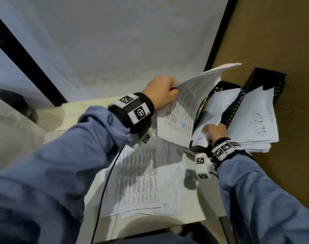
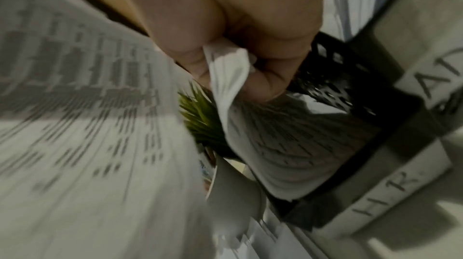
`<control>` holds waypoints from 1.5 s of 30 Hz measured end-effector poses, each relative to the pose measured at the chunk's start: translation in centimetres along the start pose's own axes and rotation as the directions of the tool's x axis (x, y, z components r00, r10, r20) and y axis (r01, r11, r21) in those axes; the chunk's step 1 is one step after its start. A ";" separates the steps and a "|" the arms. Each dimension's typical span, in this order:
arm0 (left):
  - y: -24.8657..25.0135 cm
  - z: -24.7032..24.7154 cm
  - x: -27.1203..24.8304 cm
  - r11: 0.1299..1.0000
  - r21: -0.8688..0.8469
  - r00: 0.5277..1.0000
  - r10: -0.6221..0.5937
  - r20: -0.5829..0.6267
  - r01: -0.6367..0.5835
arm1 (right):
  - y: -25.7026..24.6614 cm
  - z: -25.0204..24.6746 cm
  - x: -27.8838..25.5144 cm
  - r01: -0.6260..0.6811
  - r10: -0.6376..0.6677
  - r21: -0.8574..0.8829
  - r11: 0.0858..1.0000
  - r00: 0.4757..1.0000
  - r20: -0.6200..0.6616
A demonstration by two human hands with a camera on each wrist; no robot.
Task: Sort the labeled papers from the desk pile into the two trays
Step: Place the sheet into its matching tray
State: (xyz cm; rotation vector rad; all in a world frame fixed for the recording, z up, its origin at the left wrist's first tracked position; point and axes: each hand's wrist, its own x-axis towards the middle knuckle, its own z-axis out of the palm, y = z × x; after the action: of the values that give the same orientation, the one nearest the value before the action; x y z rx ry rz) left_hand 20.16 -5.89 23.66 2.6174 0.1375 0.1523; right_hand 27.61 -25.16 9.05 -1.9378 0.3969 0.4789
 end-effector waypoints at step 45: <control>-5.7 11.7 -2.7 0.609 -0.682 0.886 -0.446 0.130 0.406 | -2.0 0.2 -6.1 0.641 -0.674 -0.263 0.721 0.737 -0.051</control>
State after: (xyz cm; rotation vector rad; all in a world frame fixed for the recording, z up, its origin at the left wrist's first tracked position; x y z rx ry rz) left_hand 18.68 -7.02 10.48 1.7506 0.6030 0.0788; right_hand 23.24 -23.87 13.60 -2.1802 -0.2960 -0.0999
